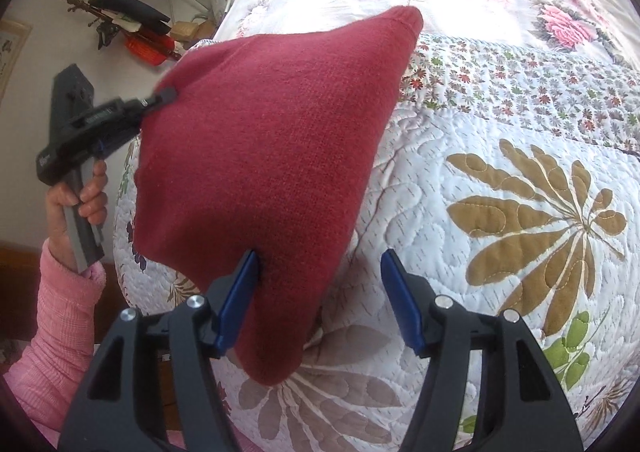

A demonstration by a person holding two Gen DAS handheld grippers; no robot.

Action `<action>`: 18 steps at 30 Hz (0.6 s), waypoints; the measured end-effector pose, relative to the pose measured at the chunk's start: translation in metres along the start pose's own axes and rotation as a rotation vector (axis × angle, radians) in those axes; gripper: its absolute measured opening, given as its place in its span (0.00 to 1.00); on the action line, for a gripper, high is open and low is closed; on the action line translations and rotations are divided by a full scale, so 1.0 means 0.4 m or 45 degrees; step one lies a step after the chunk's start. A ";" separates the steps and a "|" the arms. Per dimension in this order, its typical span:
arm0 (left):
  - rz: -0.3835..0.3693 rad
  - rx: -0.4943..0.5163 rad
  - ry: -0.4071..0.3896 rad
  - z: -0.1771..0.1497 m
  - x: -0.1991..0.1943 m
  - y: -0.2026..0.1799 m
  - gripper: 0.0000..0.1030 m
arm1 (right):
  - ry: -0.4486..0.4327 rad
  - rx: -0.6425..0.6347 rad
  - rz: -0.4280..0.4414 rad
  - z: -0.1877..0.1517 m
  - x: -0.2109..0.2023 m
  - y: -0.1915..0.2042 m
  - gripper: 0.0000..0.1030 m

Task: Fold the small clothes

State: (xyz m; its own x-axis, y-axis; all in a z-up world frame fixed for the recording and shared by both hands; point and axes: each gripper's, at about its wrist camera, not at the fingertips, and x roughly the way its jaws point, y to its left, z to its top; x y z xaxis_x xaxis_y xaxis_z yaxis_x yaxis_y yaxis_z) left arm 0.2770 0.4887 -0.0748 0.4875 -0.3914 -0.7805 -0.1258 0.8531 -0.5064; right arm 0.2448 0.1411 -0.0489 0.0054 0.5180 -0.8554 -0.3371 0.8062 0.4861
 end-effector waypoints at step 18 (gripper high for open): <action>-0.189 -0.074 0.229 -0.045 0.033 0.041 0.78 | -0.066 0.044 0.019 0.092 -0.041 -0.009 0.68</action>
State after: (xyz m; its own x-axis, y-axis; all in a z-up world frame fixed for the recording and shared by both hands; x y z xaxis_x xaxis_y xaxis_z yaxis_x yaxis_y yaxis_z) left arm 0.2658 0.4911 -0.1001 0.3430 -0.5710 -0.7459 -0.1164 0.7621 -0.6369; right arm 0.2807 0.1403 -0.0300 0.0495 0.5436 -0.8379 -0.3048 0.8071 0.5057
